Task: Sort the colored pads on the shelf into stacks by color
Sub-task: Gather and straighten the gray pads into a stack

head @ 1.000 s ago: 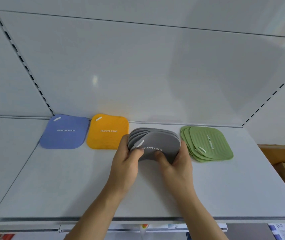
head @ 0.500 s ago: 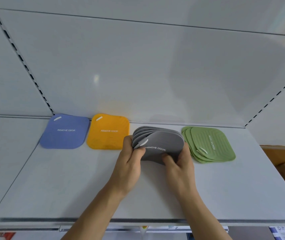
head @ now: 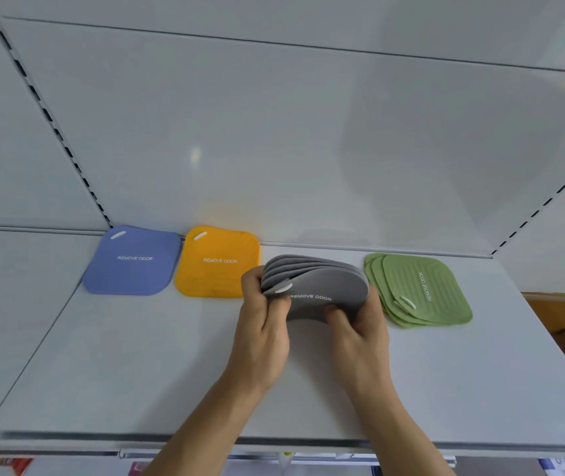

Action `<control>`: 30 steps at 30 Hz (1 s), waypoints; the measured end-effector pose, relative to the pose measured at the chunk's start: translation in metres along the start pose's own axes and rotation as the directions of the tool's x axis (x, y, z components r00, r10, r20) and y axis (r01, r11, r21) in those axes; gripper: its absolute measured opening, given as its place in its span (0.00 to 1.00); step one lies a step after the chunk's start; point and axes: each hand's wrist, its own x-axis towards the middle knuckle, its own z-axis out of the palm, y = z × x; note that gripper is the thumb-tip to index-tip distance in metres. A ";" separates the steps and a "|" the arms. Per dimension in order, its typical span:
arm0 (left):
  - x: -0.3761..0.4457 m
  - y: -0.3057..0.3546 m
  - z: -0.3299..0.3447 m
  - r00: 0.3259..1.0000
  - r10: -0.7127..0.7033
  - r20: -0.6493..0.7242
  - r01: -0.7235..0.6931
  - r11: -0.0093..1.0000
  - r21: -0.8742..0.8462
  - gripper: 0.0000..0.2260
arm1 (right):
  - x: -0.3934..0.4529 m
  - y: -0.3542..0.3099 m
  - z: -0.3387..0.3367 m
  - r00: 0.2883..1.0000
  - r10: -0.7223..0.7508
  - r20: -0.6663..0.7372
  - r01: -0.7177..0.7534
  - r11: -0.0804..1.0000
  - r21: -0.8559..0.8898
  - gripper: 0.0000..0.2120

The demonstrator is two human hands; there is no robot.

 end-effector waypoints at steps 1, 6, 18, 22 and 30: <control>0.000 -0.002 0.000 1.000 0.007 0.015 -0.007 1.000 0.020 0.13 | 0.001 0.001 -0.001 1.000 0.005 0.009 -0.005 1.000 -0.006 0.20; 0.008 -0.010 -0.007 0.998 0.007 0.058 -0.015 0.988 0.153 0.10 | 0.008 0.006 -0.006 0.999 0.026 0.037 -0.024 0.998 -0.065 0.16; 0.050 -0.007 -0.020 0.989 0.144 -0.045 -0.083 0.770 0.632 0.19 | 0.052 0.001 -0.018 0.998 0.022 0.057 0.003 0.917 -0.400 0.22; 0.069 -0.025 -0.014 0.960 0.277 0.022 -0.189 0.595 0.781 0.15 | 0.071 0.009 -0.009 0.996 -0.038 0.080 0.073 0.858 -0.508 0.21; 0.074 -0.035 -0.004 0.939 0.342 0.035 -0.175 0.388 0.905 0.18 | 0.083 0.042 -0.005 0.976 -0.197 0.093 0.210 0.730 -0.651 0.24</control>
